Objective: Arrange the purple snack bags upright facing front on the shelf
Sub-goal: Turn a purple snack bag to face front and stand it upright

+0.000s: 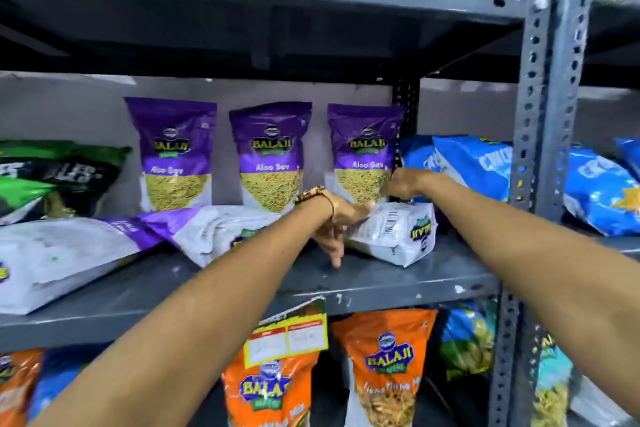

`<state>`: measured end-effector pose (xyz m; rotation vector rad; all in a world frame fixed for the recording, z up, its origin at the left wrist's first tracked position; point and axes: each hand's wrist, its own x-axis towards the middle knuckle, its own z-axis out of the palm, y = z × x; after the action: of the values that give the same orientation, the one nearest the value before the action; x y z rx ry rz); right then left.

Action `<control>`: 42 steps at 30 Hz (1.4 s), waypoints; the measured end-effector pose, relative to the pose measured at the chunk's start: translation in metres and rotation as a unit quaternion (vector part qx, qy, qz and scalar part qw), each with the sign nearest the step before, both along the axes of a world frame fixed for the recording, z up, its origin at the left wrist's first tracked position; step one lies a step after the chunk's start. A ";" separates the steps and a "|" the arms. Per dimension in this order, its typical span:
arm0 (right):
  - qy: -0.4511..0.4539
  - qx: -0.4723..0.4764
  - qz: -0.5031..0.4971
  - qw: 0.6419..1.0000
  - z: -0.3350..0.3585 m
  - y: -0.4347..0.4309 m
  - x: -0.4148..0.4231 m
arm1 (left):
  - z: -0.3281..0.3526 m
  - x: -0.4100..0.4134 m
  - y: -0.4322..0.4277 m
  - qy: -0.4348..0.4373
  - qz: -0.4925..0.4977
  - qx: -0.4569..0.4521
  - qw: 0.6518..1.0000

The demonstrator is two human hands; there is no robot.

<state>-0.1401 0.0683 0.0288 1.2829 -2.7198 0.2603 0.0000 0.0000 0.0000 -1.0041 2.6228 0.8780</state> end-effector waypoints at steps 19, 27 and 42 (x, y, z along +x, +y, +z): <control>-0.244 -0.447 0.119 0.852 -0.048 0.003 -0.055 | -0.031 -0.045 -0.006 0.484 0.089 -0.088 0.866; -0.366 -0.595 0.192 0.689 -0.060 -0.024 -0.074 | -0.018 -0.089 -0.050 0.534 0.076 -0.134 0.831; -0.402 -0.449 0.122 0.789 -0.091 -0.023 -0.094 | -0.074 -0.103 -0.086 0.531 0.048 0.002 0.846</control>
<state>-0.2343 0.0451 -0.0620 1.3147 -2.2129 2.2349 -0.1030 -0.0859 -0.0742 -0.7448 3.4024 1.8948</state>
